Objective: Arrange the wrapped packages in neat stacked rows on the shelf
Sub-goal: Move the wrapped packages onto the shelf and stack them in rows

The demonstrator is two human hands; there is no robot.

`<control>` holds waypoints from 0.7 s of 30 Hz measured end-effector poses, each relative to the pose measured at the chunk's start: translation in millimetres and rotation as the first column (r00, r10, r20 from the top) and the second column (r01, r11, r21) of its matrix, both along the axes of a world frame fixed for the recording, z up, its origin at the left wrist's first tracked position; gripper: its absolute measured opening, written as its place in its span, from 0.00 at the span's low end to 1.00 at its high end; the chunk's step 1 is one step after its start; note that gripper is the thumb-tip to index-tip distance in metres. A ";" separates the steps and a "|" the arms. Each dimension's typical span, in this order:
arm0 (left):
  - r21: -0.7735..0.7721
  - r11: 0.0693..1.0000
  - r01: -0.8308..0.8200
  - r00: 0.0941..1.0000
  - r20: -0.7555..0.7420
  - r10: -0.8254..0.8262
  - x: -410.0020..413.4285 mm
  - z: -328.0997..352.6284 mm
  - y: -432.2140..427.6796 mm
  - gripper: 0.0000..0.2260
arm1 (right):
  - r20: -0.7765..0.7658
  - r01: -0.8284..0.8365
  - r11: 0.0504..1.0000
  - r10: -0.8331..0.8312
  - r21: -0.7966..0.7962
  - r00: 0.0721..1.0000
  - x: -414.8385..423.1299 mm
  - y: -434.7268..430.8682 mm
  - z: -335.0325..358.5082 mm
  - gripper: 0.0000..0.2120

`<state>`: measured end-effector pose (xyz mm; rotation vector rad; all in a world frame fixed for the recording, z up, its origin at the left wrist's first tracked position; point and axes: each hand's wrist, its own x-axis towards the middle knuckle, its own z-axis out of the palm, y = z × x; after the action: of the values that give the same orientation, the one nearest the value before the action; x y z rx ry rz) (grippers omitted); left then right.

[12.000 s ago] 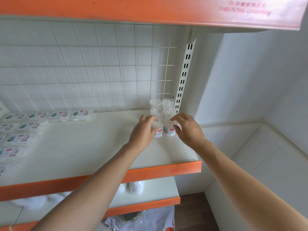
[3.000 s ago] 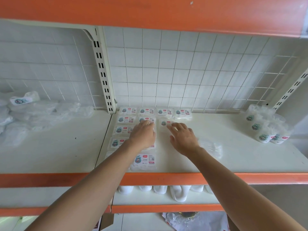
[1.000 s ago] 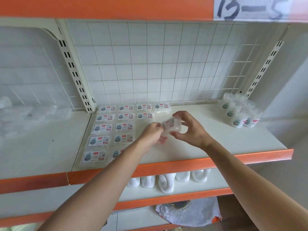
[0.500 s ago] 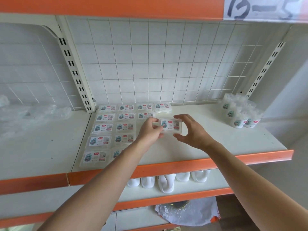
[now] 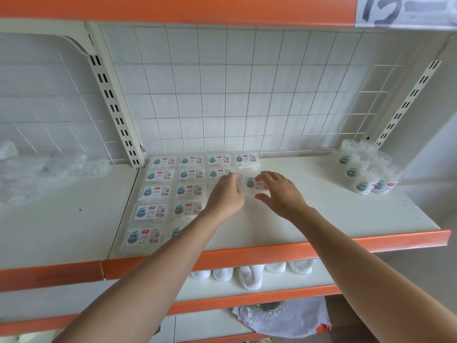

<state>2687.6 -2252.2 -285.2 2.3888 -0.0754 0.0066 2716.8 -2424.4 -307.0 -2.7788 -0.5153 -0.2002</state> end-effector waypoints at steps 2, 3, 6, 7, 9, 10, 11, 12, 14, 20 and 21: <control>0.160 0.986 0.046 0.998 0.036 -0.053 3.2 -1.0 1.2 0.18 | -0.023 0.036 0.999 -0.037 -0.039 0.999 4.6 5.5 -3.9 0.21; 0.226 0.972 0.060 0.997 0.038 -0.070 4.1 -2.3 2.1 0.19 | -0.028 0.053 0.997 -0.054 -0.054 0.998 5.4 7.8 -5.8 0.21; 0.386 0.919 0.081 0.994 0.039 -0.105 7.8 -8.7 4.6 0.20 | 0.069 0.092 0.994 -0.088 -0.058 0.994 2.3 12.1 -13.2 0.18; 0.438 0.895 0.084 0.992 0.047 -0.116 9.3 -10.9 5.9 0.20 | 0.108 0.101 0.993 -0.094 -0.058 0.990 0.5 13.2 -16.0 0.17; 0.506 0.859 0.080 0.992 0.046 -0.120 13.0 -14.9 8.8 0.23 | 0.147 0.113 0.992 -0.103 -0.064 0.984 -1.3 15.1 -20.1 0.16; 0.524 0.848 0.078 0.993 0.035 -0.112 14.7 -16.5 10.3 0.23 | 0.149 0.110 0.991 -0.098 -0.070 0.984 -1.0 15.9 -20.7 0.17; 0.538 0.840 0.077 0.994 0.022 -0.106 16.0 -17.7 11.6 0.24 | 0.144 0.098 0.992 -0.087 -0.075 0.986 0.1 16.7 -20.0 0.19; 0.550 0.832 0.078 0.995 0.013 -0.103 17.2 -19.1 12.9 0.24 | 0.130 0.086 0.993 -0.075 -0.081 0.989 1.8 17.6 -18.7 0.20; 0.557 0.827 0.083 0.995 0.001 -0.101 19.6 -21.8 14.6 0.22 | 0.081 0.072 0.991 -0.063 -0.115 0.995 6.2 19.3 -15.8 0.23; 0.541 0.835 0.098 0.994 -0.008 -0.111 24.1 -24.2 17.0 0.23 | 0.016 0.079 0.976 -0.078 -0.203 0.997 16.1 29.4 -14.9 0.25; 0.537 0.838 0.099 0.994 -0.009 -0.111 24.3 -24.2 17.2 0.23 | 0.012 0.079 0.974 -0.078 -0.212 0.997 17.0 30.7 -14.9 0.25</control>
<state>2711.9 -2235.0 -309.4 2.9473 -0.2495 -0.0461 2733.8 -2393.7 -321.8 -3.0106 -0.4514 -0.1768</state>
